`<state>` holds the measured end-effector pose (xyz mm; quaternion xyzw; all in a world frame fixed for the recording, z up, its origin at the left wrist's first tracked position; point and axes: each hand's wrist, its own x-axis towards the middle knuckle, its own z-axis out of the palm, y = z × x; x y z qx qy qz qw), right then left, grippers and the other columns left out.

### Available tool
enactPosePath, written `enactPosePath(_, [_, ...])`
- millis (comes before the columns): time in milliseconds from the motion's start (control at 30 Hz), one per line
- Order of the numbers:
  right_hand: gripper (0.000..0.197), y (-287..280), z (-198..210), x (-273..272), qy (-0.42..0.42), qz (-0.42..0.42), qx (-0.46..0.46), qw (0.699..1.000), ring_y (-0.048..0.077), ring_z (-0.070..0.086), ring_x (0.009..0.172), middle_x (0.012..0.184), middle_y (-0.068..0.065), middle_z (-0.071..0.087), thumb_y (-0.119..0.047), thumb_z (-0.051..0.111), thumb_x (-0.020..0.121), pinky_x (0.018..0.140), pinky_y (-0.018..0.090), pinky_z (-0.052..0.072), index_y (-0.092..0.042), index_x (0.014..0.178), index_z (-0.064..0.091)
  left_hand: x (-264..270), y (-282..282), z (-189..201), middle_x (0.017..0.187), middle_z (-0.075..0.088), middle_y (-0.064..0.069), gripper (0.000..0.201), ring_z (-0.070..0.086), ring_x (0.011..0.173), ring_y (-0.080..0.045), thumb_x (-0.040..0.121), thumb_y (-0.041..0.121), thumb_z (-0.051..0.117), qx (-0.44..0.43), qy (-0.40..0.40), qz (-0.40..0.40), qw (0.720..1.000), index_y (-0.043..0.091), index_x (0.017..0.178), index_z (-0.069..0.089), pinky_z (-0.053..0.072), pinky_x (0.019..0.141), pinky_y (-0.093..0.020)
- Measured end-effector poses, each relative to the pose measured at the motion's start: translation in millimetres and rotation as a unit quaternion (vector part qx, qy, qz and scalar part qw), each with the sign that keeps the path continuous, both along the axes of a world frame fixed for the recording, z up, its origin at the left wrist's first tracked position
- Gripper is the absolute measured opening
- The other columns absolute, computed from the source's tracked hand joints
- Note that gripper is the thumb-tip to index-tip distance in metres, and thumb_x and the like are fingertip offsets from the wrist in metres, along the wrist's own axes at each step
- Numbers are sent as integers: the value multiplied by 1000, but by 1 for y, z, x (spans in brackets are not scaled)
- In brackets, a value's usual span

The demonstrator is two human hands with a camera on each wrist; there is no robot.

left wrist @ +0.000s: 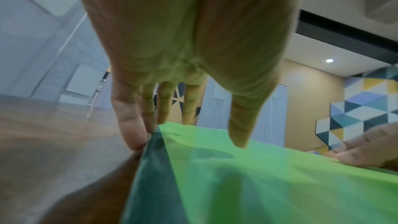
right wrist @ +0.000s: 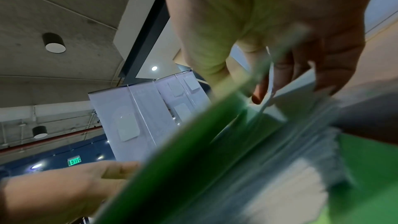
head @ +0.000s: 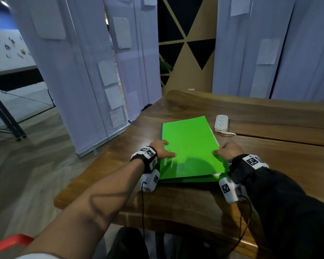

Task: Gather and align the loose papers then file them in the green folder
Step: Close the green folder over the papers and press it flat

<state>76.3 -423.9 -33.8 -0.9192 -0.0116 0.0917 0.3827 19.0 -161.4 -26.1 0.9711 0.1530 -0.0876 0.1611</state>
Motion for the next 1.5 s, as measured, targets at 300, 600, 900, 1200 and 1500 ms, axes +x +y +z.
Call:
enactPosePath(300, [28, 13, -2, -3, -7, -17, -51, 999, 24, 63, 75, 85, 14, 69, -23, 80, 74, 53, 22, 38, 0, 89, 73, 2, 15, 2, 129, 62, -13, 87, 62, 110, -29, 69, 70, 67, -2, 49, 75, 996, 9, 129, 57, 47, 78, -31])
enactPosePath(600, [32, 11, -2, -2, 47, -28, -75, 996, 26, 63, 87, 104, 16, 70, -22, 81, 73, 72, 29, 48, 1, 92, 70, 0, 15, 2, 117, 68, -16, 83, 66, 103, -30, 63, 68, 73, 5, 60, 74, 995, 6, 117, 65, 48, 72, -30])
enactPosePath(900, [57, 14, 6, -4, 9, 68, -223, 972, 30, 49, 128, 143, 13, 46, -23, 71, 83, 102, 33, 41, -10, 135, 50, -3, 18, 6, 63, 63, -3, 36, 57, 53, -20, 83, 46, 69, -76, 65, 105, 989, 13, 73, 64, 46, 61, -26])
enactPosePath(1200, [61, 10, 7, -1, 10, 148, -205, 967, 21, 53, 122, 138, 2, 56, -45, 72, 78, 102, 31, 40, -21, 133, 58, 4, 24, 4, 96, 63, -13, 59, 57, 63, -23, 80, 41, 77, -250, 79, 178, 948, 4, 120, 53, 51, 63, -32])
enactPosePath(1500, [66, 6, 6, 1, 24, 157, -185, 970, 24, 51, 123, 137, 5, 54, -42, 81, 71, 99, 30, 39, -22, 129, 58, 0, 10, -6, 147, 45, -20, 81, 50, 130, -38, 87, 46, 68, -276, 68, 170, 944, 4, 148, 34, 46, 101, -44])
